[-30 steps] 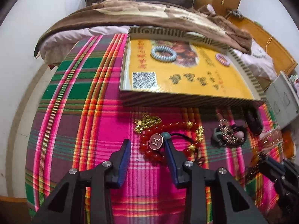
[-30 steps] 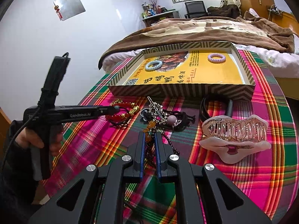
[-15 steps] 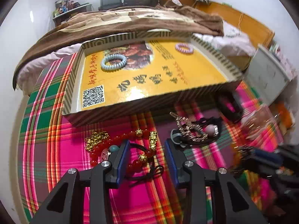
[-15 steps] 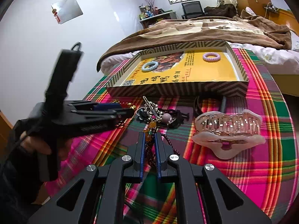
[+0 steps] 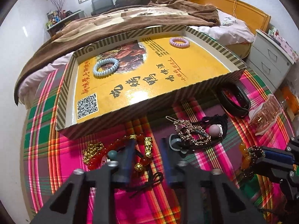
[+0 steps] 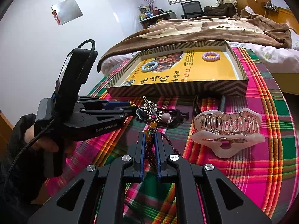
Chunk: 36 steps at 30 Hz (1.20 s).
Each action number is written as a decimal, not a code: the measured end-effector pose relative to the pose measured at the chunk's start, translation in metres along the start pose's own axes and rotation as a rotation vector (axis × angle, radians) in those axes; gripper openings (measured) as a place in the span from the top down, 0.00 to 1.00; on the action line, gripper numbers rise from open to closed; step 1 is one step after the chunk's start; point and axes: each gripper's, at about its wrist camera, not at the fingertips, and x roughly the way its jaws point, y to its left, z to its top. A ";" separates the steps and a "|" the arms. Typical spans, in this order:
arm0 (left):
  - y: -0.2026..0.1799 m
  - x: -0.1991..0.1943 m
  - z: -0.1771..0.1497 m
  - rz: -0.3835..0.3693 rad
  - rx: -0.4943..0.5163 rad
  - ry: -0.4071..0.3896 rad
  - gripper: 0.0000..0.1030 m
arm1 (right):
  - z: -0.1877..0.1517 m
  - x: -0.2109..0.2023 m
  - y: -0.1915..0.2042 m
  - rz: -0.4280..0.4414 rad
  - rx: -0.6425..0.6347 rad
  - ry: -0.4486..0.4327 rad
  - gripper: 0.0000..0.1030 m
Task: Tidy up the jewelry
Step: 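Grasp the red bead bracelet with the left tool while the right tool holds the dark beads, then lift and carry the red bracelet and dark beads over the yellow tray with both tools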
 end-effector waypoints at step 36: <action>0.067 -0.116 0.024 -0.106 -0.186 -0.288 0.92 | 0.081 -0.045 0.026 -0.071 -0.081 -0.168 0.90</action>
